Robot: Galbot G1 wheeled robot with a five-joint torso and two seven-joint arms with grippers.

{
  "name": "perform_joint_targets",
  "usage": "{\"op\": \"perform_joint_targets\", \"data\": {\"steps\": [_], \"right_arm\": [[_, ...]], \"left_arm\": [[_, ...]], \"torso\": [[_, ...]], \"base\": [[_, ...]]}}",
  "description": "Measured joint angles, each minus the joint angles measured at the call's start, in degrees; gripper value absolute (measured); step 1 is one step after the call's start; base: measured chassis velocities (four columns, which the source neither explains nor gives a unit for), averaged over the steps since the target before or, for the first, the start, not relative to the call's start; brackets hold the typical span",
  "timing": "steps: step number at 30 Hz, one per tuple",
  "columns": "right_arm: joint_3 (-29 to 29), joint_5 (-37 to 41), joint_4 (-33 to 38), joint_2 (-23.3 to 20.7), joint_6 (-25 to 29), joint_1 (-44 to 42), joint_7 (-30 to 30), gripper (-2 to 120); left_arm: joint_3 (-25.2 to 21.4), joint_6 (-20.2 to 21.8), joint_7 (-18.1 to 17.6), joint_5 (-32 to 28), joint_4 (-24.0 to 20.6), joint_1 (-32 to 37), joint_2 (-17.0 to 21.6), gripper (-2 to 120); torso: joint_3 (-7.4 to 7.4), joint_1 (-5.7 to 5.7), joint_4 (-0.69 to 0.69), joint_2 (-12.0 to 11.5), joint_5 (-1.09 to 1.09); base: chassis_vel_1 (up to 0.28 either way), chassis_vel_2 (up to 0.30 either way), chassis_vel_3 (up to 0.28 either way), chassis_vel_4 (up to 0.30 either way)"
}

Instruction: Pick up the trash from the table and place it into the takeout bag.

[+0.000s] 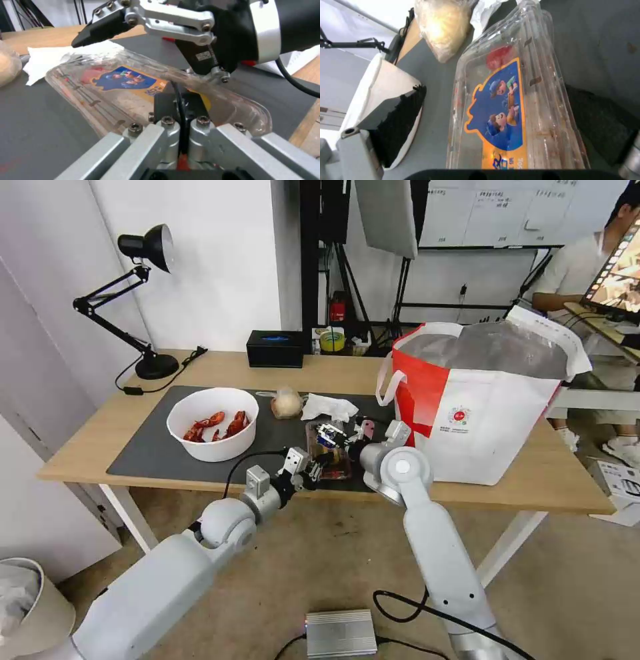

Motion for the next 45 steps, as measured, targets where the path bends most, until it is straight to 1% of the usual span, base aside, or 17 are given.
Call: {"op": "perform_joint_targets", "data": {"steps": [5,20,32,45], "right_arm": [[-0.55,0.83,0.07,-0.95,-0.08,0.1,-0.71,100],[-0.97,0.88,0.97,-0.95,-0.35,0.32,-0.99,100],[-0.88,-1.26,1.37,-1.13,-0.33,0.54,-2.29,100],[-1.09,-1.26,0.57,-0.91,-0.26,1.18,-2.35,100]], "left_arm": [[-0.02,-0.1,0.08,-0.01,0.12,-0.04,-0.01,0],[-0.19,-0.29,0.22,-0.18,0.08,0.17,-0.12,0],[-0.27,-0.42,0.24,-0.22,-0.08,0.35,0.04,0],[-0.29,-0.52,0.27,-0.24,-0.49,0.69,0.1,0]], "torso": [[0.01,0.01,-0.01,0.0,0.0],[0.01,0.01,0.03,-0.01,0.01],[0.0,0.01,0.01,-0.01,0.01],[0.0,0.01,0.0,0.01,0.0]], "base": [[0.0,0.0,0.0,0.0],[0.0,0.0,0.0,0.0],[0.0,0.0,0.0,0.0],[0.0,0.0,0.0,0.0]]}}
